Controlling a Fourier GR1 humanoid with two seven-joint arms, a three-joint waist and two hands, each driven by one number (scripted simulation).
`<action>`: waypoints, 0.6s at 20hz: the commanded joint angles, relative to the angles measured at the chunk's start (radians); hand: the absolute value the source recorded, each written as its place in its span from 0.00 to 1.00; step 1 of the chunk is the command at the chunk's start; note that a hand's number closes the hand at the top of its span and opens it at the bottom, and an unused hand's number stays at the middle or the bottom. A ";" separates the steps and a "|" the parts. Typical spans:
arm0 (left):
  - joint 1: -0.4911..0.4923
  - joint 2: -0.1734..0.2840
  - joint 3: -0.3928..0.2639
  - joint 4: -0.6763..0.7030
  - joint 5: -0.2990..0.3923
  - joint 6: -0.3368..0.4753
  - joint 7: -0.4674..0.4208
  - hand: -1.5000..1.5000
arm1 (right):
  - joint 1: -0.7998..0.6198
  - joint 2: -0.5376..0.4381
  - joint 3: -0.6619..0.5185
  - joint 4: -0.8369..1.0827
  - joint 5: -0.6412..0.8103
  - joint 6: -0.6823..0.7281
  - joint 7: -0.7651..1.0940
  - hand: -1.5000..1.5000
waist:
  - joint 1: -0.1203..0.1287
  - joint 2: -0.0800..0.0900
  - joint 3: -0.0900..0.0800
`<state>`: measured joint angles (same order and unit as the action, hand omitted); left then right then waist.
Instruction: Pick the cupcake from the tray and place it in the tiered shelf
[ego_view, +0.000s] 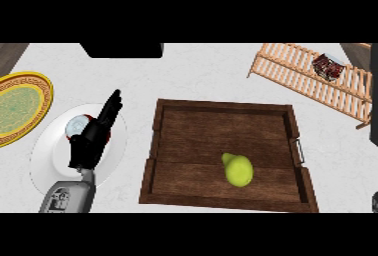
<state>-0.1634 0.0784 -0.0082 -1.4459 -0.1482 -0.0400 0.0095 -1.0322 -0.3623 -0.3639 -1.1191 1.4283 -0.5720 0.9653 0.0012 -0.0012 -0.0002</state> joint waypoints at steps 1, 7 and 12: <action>0.021 0.046 0.028 -0.058 0.042 -0.055 0.026 0.50 | -0.024 -0.025 -0.014 -0.013 -0.041 -0.050 -0.002 0.00 | 0.009 0.001 0.000; 0.001 0.006 0.016 -0.005 0.001 0.008 0.010 0.50 | -0.045 -0.050 -0.074 -0.239 -0.040 -0.071 0.057 0.00 | -0.012 -0.006 0.000; -0.017 0.024 0.031 0.008 0.004 -0.001 0.027 0.50 | -0.017 -0.032 -0.102 -0.497 0.050 0.147 0.193 0.00 | -0.027 -0.012 -0.001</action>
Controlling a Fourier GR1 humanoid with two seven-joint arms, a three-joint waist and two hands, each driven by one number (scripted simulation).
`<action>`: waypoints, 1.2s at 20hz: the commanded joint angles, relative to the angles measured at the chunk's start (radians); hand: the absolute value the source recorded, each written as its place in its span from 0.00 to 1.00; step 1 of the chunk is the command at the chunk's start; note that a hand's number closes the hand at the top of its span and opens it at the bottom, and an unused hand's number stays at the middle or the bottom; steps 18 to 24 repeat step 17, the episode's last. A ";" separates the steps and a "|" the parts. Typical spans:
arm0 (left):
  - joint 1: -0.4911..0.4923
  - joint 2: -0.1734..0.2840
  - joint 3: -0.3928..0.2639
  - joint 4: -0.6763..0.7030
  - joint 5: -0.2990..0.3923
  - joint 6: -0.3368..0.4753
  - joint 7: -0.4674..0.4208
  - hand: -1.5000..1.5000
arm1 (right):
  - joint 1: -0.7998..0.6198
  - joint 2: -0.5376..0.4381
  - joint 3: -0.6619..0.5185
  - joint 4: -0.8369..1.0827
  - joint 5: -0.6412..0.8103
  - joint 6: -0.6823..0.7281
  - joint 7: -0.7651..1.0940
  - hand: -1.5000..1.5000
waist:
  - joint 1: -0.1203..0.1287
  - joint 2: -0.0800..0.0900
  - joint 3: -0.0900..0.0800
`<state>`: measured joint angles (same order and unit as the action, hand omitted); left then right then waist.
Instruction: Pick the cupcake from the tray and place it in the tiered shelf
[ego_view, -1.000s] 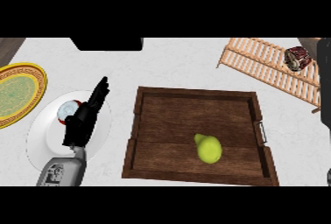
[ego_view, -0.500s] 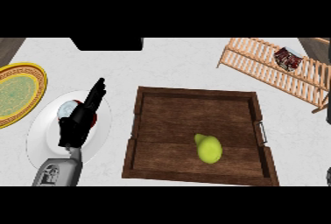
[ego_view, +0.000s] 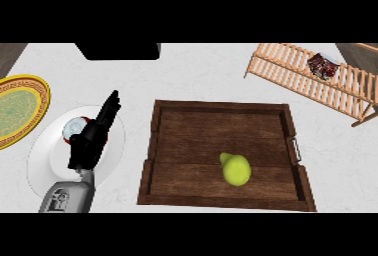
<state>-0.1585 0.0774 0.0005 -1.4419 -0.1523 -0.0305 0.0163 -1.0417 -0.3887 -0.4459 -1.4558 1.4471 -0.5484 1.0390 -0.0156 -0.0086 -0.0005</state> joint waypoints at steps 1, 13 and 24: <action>0.055 0.007 0.001 0.004 0.002 -0.009 -0.060 0.50 | 0.008 -0.014 -0.053 -0.178 0.033 0.135 0.136 0.00 | -0.004 -0.003 -0.001; 0.046 -0.014 0.005 -0.022 -0.013 0.036 0.014 0.50 | 0.319 0.061 -0.209 -0.757 -0.158 0.728 0.140 0.00 | -0.055 -0.015 0.000; 0.040 0.013 0.024 -0.030 -0.003 0.020 0.030 0.50 | 0.346 0.057 -0.309 -0.980 -0.288 0.915 0.157 0.00 | -0.066 -0.021 0.000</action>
